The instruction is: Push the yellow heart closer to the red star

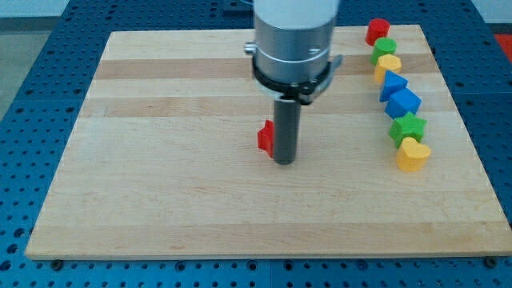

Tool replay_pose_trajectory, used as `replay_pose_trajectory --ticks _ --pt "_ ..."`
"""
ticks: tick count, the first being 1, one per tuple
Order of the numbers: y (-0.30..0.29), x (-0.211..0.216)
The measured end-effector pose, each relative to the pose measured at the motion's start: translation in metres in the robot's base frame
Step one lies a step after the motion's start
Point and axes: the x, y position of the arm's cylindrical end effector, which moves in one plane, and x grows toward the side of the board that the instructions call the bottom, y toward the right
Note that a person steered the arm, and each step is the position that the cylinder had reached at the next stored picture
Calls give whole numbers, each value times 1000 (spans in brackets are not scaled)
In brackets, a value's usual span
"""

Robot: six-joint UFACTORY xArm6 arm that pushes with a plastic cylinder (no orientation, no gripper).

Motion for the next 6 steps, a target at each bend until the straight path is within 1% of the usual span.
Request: replay_pose_trajectory --ticks 1,2,3,4,5,6 --pt "-15 -19" --pt "-16 -39" --pt "-16 -41" --pt "-2 -2" --pt "50 35" --pt "124 43"
